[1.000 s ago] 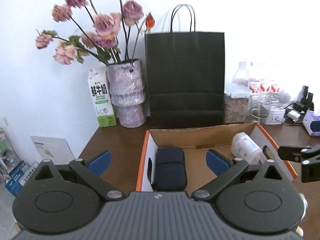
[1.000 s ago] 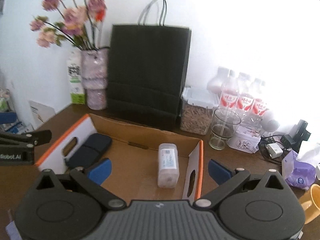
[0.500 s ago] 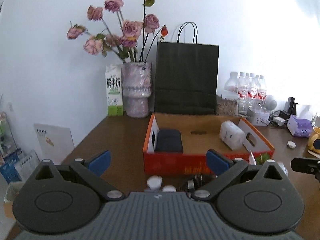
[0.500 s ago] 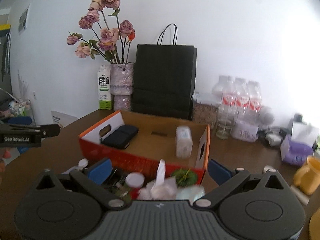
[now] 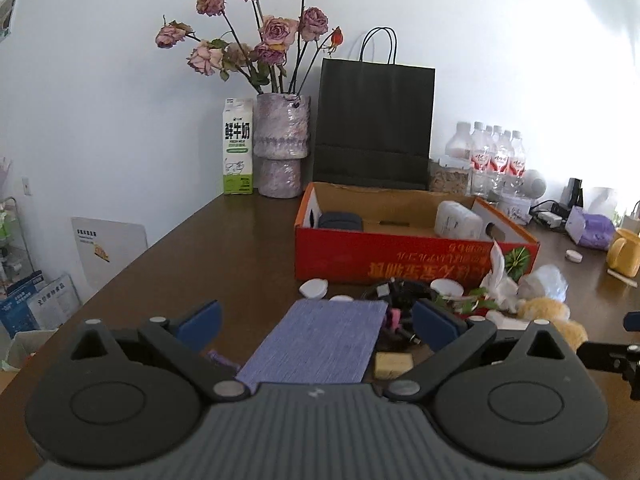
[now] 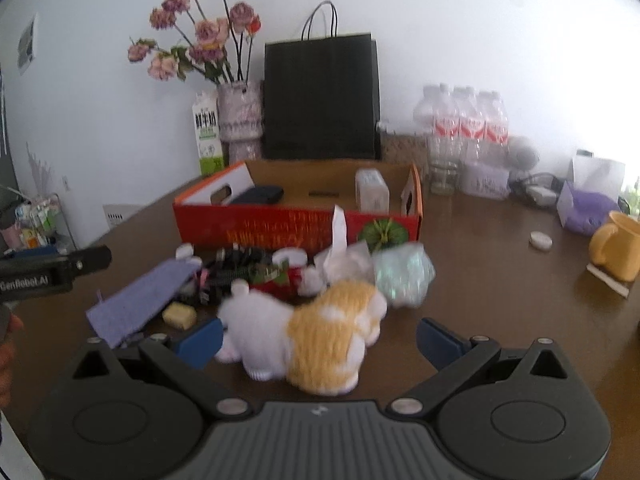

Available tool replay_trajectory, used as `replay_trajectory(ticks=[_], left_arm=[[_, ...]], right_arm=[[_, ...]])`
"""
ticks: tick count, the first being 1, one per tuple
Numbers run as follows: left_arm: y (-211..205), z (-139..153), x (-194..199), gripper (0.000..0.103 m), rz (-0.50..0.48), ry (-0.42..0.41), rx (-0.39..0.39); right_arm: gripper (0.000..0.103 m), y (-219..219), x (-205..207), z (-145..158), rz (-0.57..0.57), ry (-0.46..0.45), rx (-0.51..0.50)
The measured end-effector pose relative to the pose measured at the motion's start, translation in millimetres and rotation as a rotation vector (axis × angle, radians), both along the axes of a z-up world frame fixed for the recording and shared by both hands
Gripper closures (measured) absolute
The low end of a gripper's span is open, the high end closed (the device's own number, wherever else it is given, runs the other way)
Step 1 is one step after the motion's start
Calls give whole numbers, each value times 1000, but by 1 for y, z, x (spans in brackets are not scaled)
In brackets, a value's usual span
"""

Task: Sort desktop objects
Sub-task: 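Withdraw both tools from the box back over the table, then grasp the blue-grey cloth pouch with the left tool while the right tool grasps the plush sheep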

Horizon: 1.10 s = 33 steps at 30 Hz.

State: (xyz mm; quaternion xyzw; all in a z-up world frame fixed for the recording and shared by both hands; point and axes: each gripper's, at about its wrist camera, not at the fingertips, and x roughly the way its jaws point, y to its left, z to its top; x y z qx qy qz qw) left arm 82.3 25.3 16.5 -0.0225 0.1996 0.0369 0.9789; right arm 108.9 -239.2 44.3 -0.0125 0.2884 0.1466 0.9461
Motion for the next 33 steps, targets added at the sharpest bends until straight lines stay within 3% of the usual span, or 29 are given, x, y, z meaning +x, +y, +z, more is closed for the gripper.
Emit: replay_trajectory(ticks=[7, 22, 33], left_arm=[[-3, -14, -10, 0, -13, 19, -3], [3, -14, -7, 0, 18, 38, 8], [12, -19, 19, 0, -10, 117, 34]], right_arm=[[0, 0, -3, -16, -16, 51, 2], [0, 6, 1, -20, -9, 61, 4], [0, 13, 18, -20, -19, 66, -9]])
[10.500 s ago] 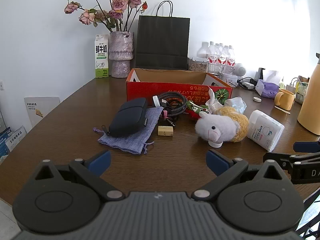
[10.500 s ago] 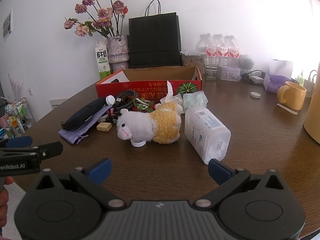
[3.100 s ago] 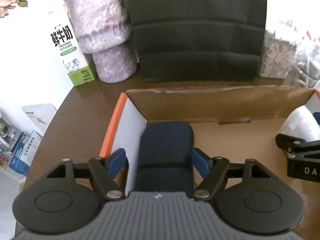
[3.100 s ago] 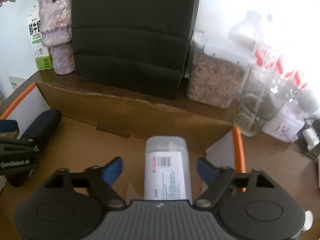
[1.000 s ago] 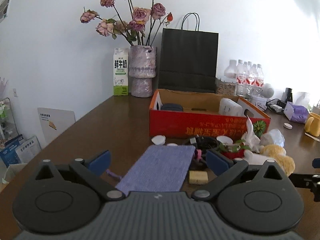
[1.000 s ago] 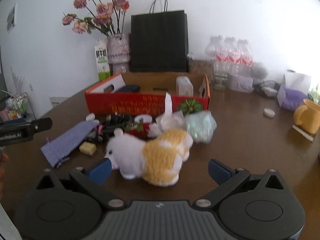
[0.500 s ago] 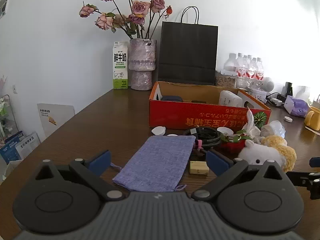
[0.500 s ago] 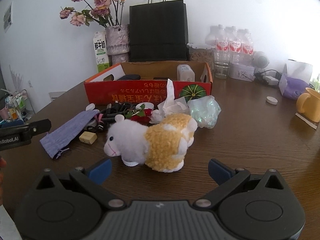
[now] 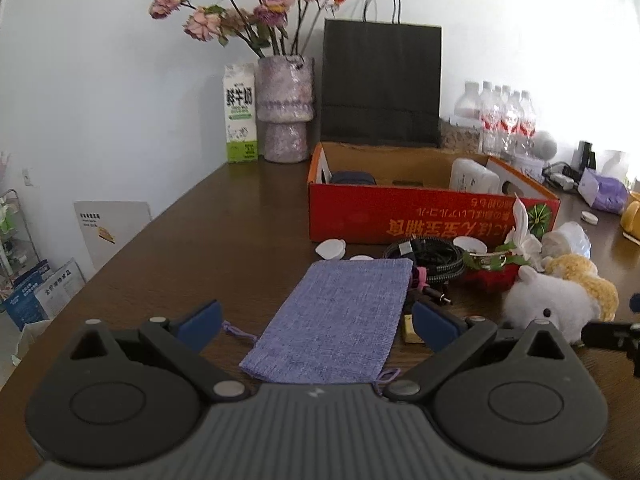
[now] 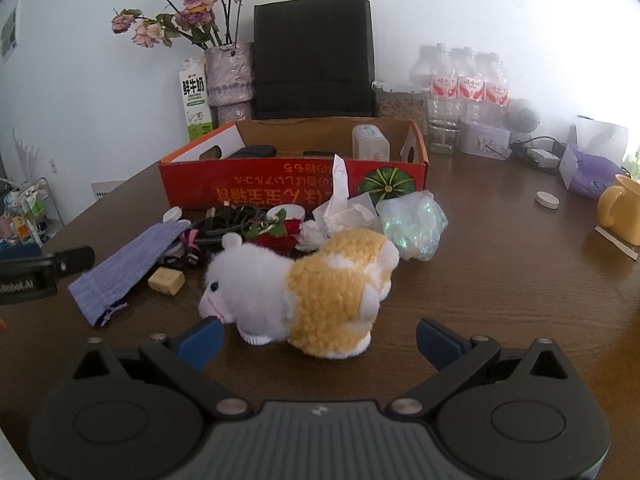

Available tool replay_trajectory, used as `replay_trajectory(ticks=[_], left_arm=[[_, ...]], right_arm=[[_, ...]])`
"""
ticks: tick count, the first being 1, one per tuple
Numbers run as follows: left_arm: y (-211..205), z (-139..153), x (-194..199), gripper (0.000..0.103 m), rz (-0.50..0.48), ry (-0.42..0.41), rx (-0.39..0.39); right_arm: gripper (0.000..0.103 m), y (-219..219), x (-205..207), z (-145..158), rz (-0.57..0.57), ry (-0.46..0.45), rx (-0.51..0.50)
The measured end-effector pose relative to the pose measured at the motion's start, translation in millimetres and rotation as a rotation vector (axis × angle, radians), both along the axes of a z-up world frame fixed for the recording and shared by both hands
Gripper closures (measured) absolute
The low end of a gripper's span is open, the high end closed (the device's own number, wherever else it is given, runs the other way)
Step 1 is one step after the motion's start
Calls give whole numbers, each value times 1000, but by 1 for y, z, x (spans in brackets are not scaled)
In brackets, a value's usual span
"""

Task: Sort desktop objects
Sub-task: 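Grasp the blue-grey cloth pouch with the left tool while the right tool grasps the plush sheep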

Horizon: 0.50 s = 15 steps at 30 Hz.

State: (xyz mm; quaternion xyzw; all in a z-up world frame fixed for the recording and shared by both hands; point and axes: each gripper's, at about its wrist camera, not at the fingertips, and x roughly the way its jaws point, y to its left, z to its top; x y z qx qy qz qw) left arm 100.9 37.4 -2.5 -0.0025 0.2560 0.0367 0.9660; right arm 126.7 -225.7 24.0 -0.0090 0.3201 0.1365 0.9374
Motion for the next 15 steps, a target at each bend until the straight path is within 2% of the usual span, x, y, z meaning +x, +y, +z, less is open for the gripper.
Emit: replay_trajectory(ticks=[6, 11, 15], left_arm=[[4, -2, 26, 0, -6, 74, 31], [7, -1, 50, 0, -23, 153, 42], [9, -2, 69, 0, -52, 210, 27]], right_arm=[[0, 3, 21, 10, -25, -3, -20], [1, 1, 50, 16, -63, 59, -28], [6, -6, 71, 18, -65, 121, -14]])
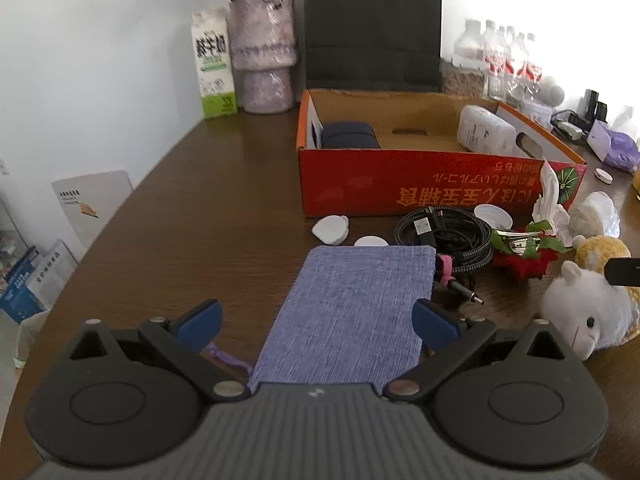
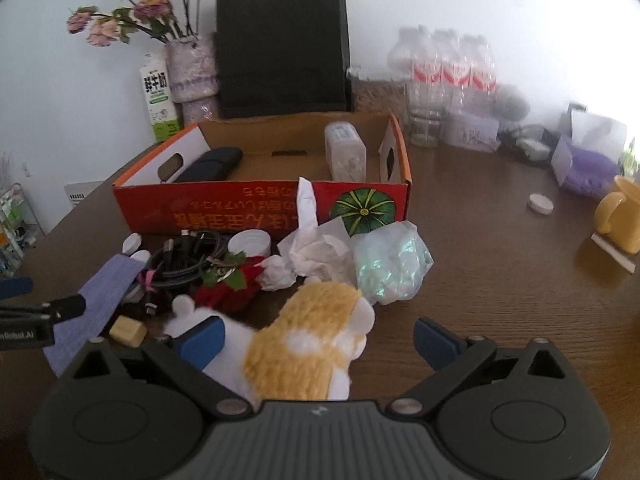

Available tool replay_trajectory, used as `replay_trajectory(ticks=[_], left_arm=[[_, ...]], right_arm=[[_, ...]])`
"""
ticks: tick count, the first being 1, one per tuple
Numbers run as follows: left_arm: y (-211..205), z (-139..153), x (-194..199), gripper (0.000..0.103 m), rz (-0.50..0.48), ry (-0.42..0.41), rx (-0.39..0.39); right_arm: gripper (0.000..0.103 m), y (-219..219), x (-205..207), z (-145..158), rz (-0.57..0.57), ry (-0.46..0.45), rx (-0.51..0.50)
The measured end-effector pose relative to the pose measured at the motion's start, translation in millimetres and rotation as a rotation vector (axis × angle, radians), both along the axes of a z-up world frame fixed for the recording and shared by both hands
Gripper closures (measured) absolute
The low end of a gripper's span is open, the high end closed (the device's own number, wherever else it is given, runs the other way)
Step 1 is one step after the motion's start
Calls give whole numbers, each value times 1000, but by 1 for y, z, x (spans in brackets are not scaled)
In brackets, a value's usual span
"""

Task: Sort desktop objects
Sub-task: 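Grasp the blue-grey cloth pouch with the left tool while the right tool grasps the plush sheep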

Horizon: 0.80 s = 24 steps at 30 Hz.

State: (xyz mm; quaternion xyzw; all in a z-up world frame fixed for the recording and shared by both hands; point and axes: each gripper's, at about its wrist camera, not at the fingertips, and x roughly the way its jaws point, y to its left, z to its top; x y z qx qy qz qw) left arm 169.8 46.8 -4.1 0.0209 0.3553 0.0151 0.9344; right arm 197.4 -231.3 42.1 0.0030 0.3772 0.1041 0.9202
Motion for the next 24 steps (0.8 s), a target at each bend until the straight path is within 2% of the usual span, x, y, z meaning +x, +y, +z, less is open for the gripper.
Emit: replay_trajectory(ticks=[5, 8, 10, 13, 18, 22, 24], left_arm=[[1, -2, 22, 0, -53, 70, -7], [-1, -3, 32, 0, -86, 97, -13], [-2, -7, 36, 0, -69, 112, 12], [2, -11, 37, 0, -58, 123, -7], [12, -21, 30, 1, -35, 146, -59], [11, -24, 23, 9, -40, 136, -49], [10, -22, 18, 24, -44, 124, -51]], right_arm=[[11, -1, 23, -1, 28, 87, -19], [19, 1, 27, -3, 51, 115, -29], [30, 3, 31, -6, 65, 140, -36], [38, 3, 32, -13, 75, 174, -29], [46, 0, 25, -17, 83, 168, -15], [50, -1, 20, -17, 89, 151, -7], [50, -2, 18, -17, 87, 144, 0]])
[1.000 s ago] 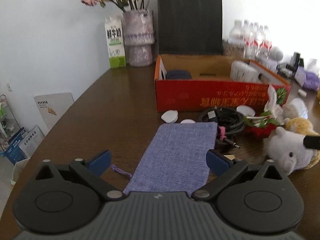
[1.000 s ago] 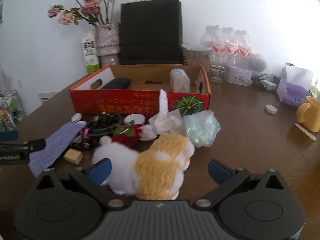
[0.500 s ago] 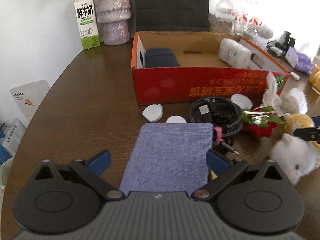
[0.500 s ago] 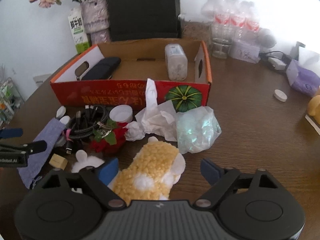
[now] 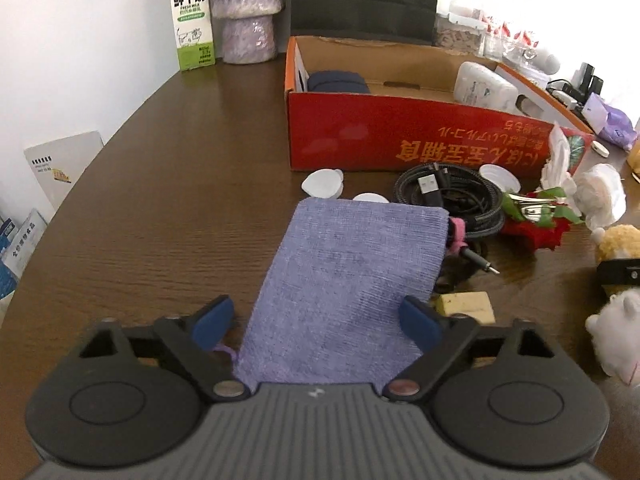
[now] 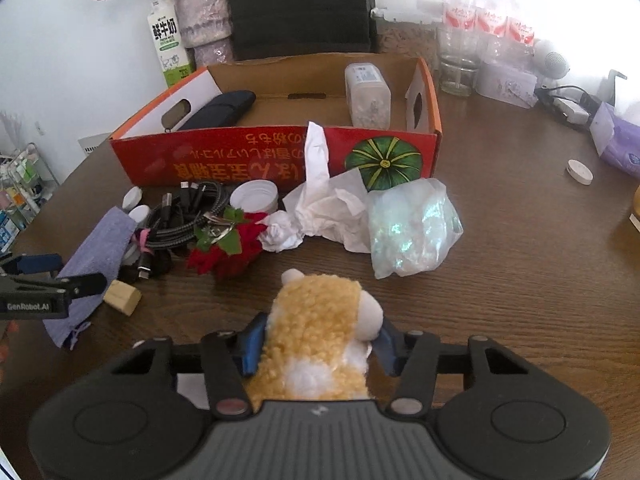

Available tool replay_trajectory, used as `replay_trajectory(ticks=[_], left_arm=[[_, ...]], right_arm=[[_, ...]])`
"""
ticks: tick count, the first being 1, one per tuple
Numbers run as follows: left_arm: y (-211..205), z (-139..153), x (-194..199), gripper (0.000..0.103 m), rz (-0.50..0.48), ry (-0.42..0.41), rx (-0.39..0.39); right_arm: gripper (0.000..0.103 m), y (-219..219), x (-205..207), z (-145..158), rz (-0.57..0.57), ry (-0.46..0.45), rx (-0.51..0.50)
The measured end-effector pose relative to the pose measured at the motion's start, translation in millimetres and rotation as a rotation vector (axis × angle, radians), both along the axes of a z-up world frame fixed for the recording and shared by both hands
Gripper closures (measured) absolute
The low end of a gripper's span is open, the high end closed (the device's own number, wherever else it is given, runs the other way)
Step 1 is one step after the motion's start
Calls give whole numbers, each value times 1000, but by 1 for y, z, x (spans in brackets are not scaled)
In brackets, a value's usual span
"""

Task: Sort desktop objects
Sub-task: 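Grasp the blue-grey cloth pouch with the left tool while the right tool grasps the plush sheep, then carry the cloth pouch and plush sheep with both tools into the box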

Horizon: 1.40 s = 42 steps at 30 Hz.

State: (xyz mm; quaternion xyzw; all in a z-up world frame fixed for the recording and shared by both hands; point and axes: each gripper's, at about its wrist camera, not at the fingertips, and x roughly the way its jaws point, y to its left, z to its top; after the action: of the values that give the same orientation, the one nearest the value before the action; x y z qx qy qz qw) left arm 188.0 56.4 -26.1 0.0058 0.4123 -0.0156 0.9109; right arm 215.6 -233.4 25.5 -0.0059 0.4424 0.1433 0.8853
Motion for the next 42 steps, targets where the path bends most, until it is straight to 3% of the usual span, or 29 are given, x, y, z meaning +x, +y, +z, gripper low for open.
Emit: replay_trajectory(ticks=[9, 12, 31, 42], left_arm=[[-11, 5, -20, 79, -4, -53, 20], [-15, 7, -23, 91, 3, -54, 13], [-12, 71, -45, 93, 27, -215, -67], [-31, 115, -2, 93, 9, -320, -86]], right_arm=[[52, 0, -10, -1, 3, -36, 2], [53, 1, -13, -1, 5, -49, -1], [54, -16, -33, 39, 3, -184, 56], [54, -2, 3, 89, 25, -340, 80]])
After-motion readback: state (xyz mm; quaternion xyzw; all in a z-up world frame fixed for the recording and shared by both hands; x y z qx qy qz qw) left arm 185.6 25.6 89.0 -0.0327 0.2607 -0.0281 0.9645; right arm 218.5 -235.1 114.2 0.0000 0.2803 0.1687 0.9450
